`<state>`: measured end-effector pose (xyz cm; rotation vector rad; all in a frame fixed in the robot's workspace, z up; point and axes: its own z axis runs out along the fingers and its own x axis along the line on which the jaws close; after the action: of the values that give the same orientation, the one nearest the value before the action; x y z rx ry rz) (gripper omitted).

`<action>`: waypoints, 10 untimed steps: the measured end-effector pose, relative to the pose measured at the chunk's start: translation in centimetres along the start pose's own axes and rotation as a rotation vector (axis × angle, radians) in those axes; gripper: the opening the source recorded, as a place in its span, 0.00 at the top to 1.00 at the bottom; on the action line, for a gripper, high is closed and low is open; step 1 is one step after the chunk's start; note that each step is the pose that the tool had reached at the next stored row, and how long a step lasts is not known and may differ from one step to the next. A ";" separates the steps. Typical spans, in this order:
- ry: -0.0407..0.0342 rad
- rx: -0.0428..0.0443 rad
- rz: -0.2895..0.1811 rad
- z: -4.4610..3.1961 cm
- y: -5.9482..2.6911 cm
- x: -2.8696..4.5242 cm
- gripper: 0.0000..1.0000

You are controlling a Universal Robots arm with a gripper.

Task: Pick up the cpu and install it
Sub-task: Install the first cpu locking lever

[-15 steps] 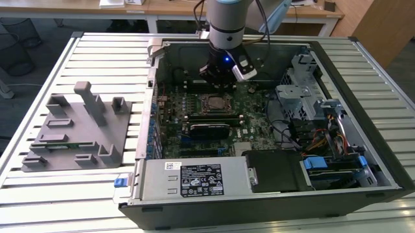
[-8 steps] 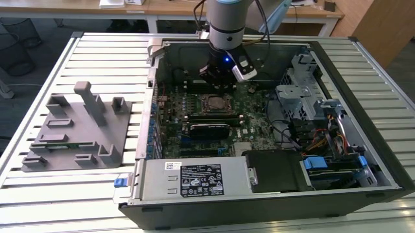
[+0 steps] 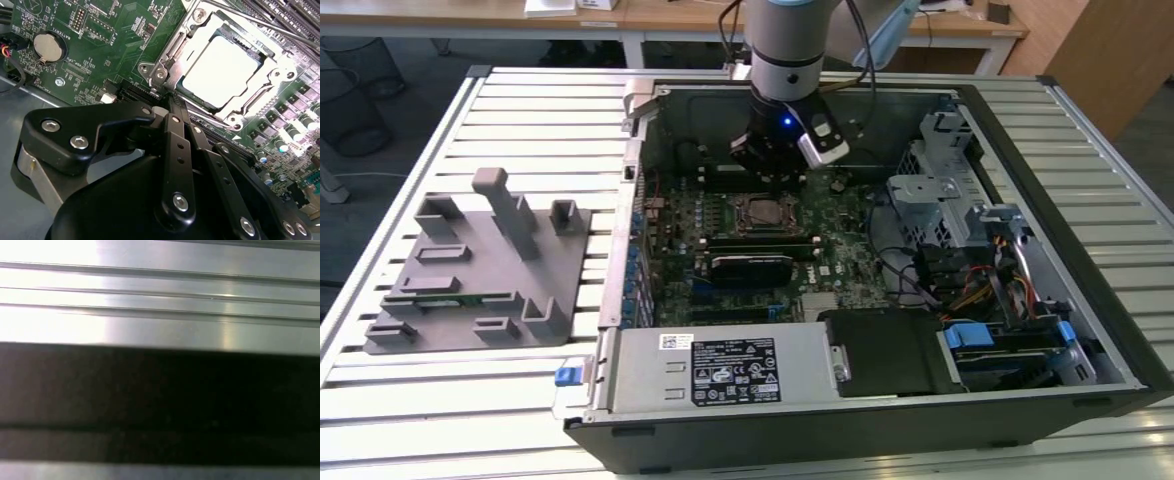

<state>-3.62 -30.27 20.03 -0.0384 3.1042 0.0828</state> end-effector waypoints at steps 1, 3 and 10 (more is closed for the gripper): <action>0.0000 0.0000 0.000 0.00 0.00 0.00 0.89; 0.0001 0.0015 0.000 -0.01 -0.03 0.00 0.89; 0.0011 0.0262 -0.001 0.18 -0.12 0.02 0.89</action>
<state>-3.62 -30.38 19.84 -0.0391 3.1057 0.0421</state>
